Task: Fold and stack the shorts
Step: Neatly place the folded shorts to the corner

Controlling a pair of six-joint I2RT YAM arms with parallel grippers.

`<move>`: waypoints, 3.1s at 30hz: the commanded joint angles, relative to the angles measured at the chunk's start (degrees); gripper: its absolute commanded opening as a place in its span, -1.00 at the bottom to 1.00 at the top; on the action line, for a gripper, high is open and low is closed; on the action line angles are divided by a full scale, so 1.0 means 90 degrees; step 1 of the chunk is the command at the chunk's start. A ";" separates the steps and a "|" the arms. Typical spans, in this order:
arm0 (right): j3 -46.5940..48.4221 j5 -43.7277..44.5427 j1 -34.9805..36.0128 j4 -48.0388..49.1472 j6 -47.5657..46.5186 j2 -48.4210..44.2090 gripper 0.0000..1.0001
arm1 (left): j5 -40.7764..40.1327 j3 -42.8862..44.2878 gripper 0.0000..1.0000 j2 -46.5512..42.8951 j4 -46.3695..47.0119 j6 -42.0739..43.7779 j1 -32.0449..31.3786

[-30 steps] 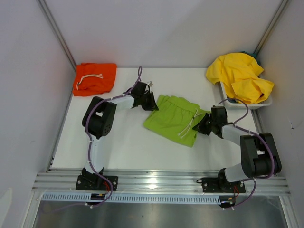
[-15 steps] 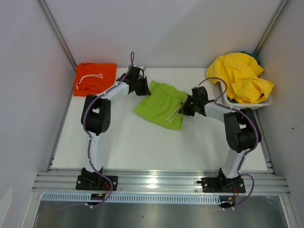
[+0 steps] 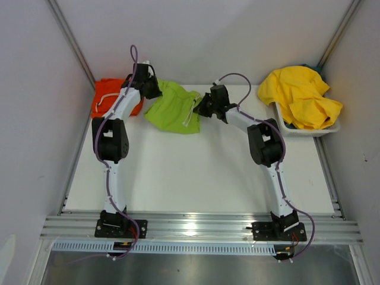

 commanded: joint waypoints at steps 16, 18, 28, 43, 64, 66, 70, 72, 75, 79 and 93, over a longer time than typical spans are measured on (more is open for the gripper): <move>0.4008 0.0407 0.0399 0.3593 0.2707 0.2944 -1.00 | -0.0110 0.1356 -1.00 0.0321 0.1310 0.0036 0.0904; 0.3989 0.0846 0.0525 0.3661 0.2835 0.2974 -1.00 | -0.0189 0.1531 -1.00 0.0408 0.1330 -0.0032 0.0905; 0.4447 0.2165 0.1043 0.3798 0.3167 0.3472 -1.00 | -0.0609 0.2440 -1.00 0.0712 0.0998 -0.0042 0.1344; 0.4722 0.3104 0.1317 0.3564 0.3792 0.3970 -1.00 | 0.0016 0.1815 -1.00 0.1140 0.1409 -0.0403 0.1813; -0.0219 0.0223 -0.0127 0.3809 0.1850 0.0543 -1.00 | 0.1198 -0.0284 0.07 0.0702 0.1849 -0.0745 0.0993; -0.0503 -0.0010 -0.0206 0.3662 0.1703 0.0348 -1.00 | 0.1217 -0.0517 0.16 0.0576 0.1867 -0.0745 0.0925; -0.0767 -0.0158 -0.0313 0.3311 0.1352 0.0103 -1.00 | 0.1110 -0.1328 0.27 0.0039 0.2432 -0.0794 0.0709; -0.0855 -0.0158 -0.0362 0.3057 0.1157 -0.0033 -1.00 | 0.1158 -0.1670 0.37 -0.0245 0.2609 -0.0823 0.0709; -0.0729 -0.0266 -0.0460 0.2540 0.0903 -0.0083 -1.00 | 0.1188 -0.1574 0.57 -0.0333 0.2425 -0.0784 0.0709; -0.0387 -0.0354 -0.0538 0.1575 0.0580 -0.0063 -0.71 | 0.1032 -0.0971 0.71 -0.0070 0.2015 -0.0775 0.0709; -0.0279 -0.0626 -0.0665 0.1104 0.0033 -0.0181 0.98 | -0.0072 0.0368 0.86 0.0467 0.0736 -0.0228 0.0729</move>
